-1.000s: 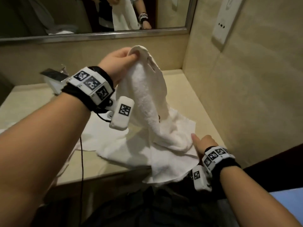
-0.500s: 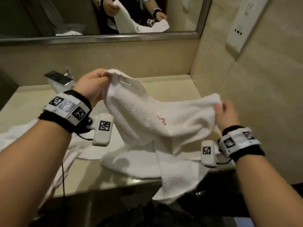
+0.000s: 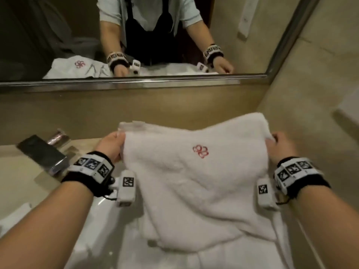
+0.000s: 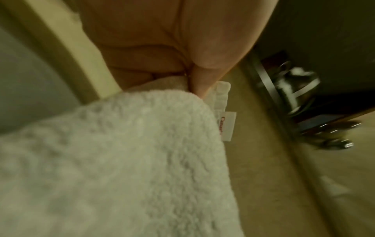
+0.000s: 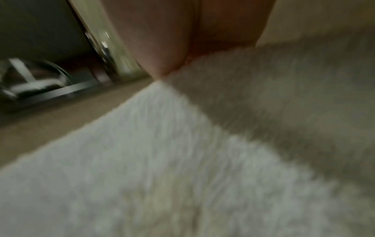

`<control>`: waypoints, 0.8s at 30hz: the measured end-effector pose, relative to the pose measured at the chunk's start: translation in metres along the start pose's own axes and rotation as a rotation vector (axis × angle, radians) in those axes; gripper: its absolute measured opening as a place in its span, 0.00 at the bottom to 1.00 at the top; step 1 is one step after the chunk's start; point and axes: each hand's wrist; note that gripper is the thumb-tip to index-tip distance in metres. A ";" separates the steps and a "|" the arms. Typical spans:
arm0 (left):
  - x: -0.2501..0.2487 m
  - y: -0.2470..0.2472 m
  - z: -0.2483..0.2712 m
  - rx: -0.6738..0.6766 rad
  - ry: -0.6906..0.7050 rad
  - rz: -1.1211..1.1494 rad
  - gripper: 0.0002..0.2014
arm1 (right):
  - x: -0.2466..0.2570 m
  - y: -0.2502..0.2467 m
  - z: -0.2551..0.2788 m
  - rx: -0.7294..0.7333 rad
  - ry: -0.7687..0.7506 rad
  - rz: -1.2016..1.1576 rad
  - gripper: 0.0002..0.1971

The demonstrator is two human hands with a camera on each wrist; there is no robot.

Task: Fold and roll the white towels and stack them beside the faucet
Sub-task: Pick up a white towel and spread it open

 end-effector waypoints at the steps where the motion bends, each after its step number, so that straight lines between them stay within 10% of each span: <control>1: 0.013 0.006 -0.015 -0.013 -0.057 -0.026 0.15 | -0.010 0.015 -0.006 0.054 0.045 0.042 0.15; 13: 0.039 0.017 -0.095 -0.079 -0.121 -0.467 0.19 | -0.028 0.046 -0.055 0.119 -0.054 0.280 0.15; 16: 0.032 0.026 -0.081 -0.086 -0.081 -0.589 0.19 | -0.027 0.056 -0.045 0.352 0.050 0.490 0.18; 21: 0.019 0.028 -0.016 -0.091 0.115 -0.620 0.19 | -0.021 0.029 0.005 0.194 -0.041 0.438 0.19; 24: 0.017 0.036 0.048 0.128 0.215 -0.662 0.10 | -0.016 0.005 0.054 0.293 -0.195 0.303 0.13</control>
Point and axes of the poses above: each hand's wrist, its own z-axis away from the middle knuckle, its own y-axis out of the palm, x = y × z, and after that the axes turned 9 degrees about -z, right-handed
